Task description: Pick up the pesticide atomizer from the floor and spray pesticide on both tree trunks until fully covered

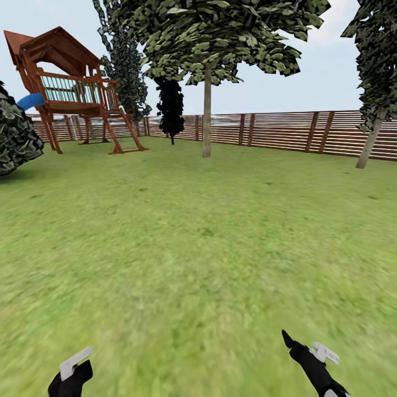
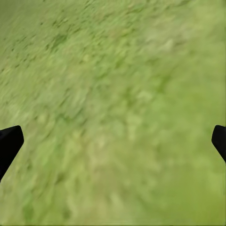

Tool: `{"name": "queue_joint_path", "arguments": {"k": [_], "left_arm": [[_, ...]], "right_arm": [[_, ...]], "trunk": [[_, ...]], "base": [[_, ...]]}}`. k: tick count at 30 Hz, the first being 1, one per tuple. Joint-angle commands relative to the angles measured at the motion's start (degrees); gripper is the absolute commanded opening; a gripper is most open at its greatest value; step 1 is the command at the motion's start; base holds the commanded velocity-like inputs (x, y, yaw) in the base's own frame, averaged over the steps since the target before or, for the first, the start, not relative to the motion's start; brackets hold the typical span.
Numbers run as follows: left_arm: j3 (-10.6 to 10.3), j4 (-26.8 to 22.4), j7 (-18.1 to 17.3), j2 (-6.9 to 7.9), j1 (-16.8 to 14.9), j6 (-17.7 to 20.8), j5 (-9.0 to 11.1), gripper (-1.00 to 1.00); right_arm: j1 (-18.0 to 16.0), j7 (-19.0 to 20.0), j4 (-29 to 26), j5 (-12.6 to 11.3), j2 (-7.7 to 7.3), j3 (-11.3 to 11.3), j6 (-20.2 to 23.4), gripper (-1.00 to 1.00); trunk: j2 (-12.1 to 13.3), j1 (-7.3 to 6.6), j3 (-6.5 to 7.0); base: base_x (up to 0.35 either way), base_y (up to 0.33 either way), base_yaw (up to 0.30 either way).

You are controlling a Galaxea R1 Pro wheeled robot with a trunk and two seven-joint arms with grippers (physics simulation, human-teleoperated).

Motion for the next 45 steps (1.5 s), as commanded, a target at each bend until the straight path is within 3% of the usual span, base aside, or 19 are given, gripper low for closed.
{"name": "queue_joint_path", "arguments": {"k": [1,45], "left_arm": [[-0.03,0.0,0.01,0.0,0.0,0.01,-0.02,-1.0],[-0.04,0.0,0.02,0.0,-0.01,0.02,-0.02,-1.0]], "right_arm": [[0.0,-0.02,0.0,0.0,0.0,0.0,-0.01,1.0],[0.0,0.02,0.0,0.0,0.01,0.0,0.0,1.0]], "trunk": [[0.0,0.0,0.0],[0.0,0.0,0.0]], "base": [[0.326,-0.08,0.0],[0.326,-0.08,0.0]]}}
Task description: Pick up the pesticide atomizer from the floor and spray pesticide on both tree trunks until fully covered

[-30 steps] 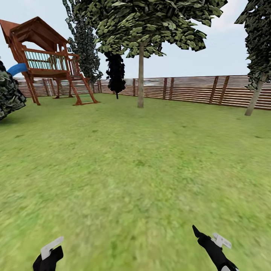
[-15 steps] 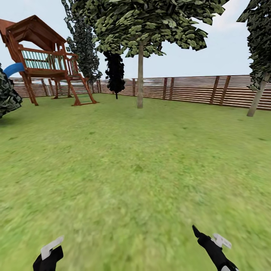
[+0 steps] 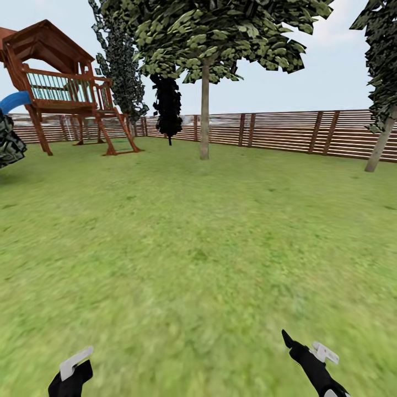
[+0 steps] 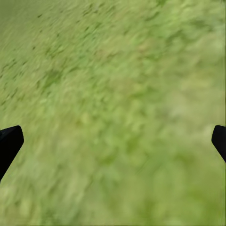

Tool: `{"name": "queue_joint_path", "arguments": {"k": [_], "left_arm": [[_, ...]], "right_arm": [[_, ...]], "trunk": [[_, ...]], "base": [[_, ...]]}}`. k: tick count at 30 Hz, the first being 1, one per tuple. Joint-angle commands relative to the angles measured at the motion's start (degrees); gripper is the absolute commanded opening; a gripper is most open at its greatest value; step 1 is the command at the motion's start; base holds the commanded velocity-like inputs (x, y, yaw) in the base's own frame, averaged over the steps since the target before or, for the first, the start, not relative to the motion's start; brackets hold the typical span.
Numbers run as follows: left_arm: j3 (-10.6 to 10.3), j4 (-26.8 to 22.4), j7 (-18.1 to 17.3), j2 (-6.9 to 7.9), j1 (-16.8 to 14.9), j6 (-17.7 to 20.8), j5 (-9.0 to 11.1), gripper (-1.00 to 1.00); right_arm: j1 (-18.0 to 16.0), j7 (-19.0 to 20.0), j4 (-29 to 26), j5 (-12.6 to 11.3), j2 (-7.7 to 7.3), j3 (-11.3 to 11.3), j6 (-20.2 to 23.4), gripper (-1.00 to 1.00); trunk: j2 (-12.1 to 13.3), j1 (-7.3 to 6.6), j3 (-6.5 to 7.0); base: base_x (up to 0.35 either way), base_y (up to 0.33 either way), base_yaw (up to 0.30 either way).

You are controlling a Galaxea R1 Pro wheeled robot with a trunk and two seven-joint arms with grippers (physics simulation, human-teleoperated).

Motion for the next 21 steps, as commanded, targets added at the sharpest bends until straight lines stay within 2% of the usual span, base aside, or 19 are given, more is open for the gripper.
{"name": "queue_joint_path", "arguments": {"k": [1,21], "left_arm": [[-0.04,-0.01,-0.01,0.0,0.0,-0.01,-0.03,-1.0],[-0.04,0.0,0.07,0.0,0.0,0.0,-0.03,-1.0]], "right_arm": [[0.0,0.01,0.0,0.0,0.0,0.0,0.02,1.0],[0.0,0.01,0.0,0.0,-0.01,0.0,-0.02,1.0]], "trunk": [[0.0,0.0,0.0],[0.0,0.0,0.0]], "base": [[0.326,-0.08,0.0],[0.326,-0.08,0.0]]}}
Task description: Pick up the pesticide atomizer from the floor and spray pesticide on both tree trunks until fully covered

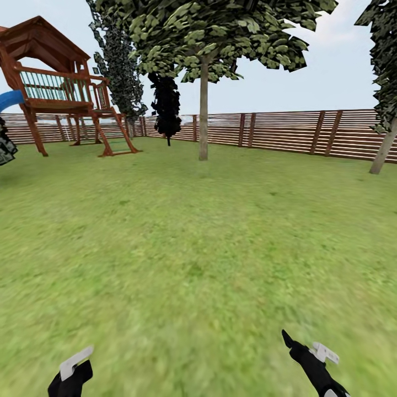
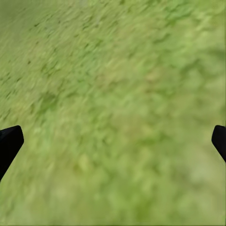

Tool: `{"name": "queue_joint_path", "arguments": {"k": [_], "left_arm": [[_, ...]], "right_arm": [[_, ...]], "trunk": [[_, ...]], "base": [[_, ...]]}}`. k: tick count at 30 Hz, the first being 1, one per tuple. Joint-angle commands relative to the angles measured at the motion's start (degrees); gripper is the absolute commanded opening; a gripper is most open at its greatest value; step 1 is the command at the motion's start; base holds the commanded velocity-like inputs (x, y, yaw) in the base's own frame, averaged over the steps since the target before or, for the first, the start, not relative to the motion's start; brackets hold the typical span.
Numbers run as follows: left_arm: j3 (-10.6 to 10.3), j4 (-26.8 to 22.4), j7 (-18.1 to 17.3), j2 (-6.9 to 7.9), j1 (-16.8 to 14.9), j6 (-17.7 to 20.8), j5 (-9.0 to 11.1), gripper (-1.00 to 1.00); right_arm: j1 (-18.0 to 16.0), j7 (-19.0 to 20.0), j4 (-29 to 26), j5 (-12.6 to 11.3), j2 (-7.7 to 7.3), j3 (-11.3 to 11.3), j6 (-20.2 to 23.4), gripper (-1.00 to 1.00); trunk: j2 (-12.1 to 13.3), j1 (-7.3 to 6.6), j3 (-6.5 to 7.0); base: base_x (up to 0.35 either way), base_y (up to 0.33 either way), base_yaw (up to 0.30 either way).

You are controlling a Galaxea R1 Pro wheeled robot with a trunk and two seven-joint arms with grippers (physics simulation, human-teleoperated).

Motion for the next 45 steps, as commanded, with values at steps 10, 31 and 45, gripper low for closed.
{"name": "queue_joint_path", "arguments": {"k": [10,31,45], "left_arm": [[-0.03,-0.01,0.0,0.0,0.0,0.0,-0.02,-1.0],[-0.03,-0.01,0.0,0.0,0.0,0.01,-0.02,-1.0],[-0.03,0.0,0.0,0.0,0.01,0.02,-0.02,-1.0]], "right_arm": [[0.0,0.0,0.0,0.0,0.02,0.0,0.01,1.0],[0.0,-0.05,0.0,0.0,0.02,0.0,0.02,1.0],[0.0,0.01,0.0,0.0,0.02,0.0,0.04,1.0]], "trunk": [[0.0,0.0,0.0],[0.0,0.0,0.0],[0.0,0.0,0.0]], "base": [[0.326,-0.08,0.0],[0.326,-0.08,0.0],[0.326,-0.08,0.0]]}}
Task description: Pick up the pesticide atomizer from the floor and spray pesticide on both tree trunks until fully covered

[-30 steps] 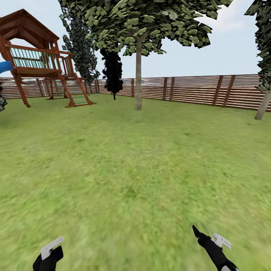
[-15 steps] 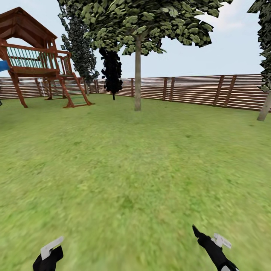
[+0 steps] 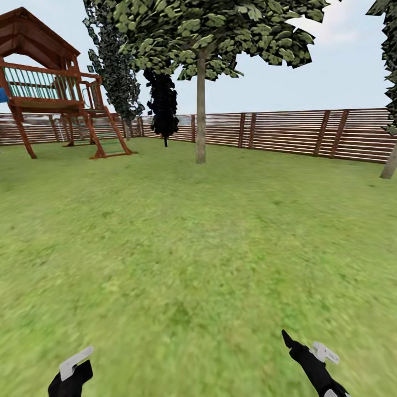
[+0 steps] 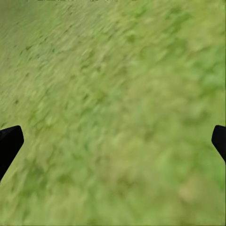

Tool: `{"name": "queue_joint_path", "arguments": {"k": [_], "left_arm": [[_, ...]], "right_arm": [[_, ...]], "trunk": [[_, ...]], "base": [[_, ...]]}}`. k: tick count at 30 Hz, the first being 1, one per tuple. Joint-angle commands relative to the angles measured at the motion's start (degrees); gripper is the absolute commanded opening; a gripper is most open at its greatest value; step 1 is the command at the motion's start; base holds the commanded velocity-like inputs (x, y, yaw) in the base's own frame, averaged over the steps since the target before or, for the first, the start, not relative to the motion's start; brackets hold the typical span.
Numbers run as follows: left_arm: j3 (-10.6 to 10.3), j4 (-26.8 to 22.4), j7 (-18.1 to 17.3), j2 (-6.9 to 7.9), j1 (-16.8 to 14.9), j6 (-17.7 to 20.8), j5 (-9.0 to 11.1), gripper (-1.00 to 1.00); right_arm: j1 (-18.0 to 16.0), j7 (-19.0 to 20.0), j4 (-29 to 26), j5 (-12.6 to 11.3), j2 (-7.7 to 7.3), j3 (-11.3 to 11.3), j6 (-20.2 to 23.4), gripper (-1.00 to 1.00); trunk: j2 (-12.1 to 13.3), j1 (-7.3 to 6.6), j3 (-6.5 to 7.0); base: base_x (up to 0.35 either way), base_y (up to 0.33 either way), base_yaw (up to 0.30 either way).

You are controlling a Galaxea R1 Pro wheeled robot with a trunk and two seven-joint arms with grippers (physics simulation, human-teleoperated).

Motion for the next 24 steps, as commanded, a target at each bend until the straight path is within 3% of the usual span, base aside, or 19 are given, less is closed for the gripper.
{"name": "queue_joint_path", "arguments": {"k": [1,24], "left_arm": [[-0.04,-0.01,0.01,0.0,-0.01,0.0,-0.03,-1.0],[-0.08,-0.02,0.01,0.0,-0.02,-0.04,-0.03,-1.0]], "right_arm": [[0.0,0.0,0.0,0.0,0.01,0.0,-0.01,1.0],[0.0,0.0,0.0,0.0,-0.01,0.0,0.01,1.0]], "trunk": [[0.0,0.0,0.0],[0.0,0.0,0.0]], "base": [[0.326,-0.08,0.0],[0.326,-0.08,0.0]]}}
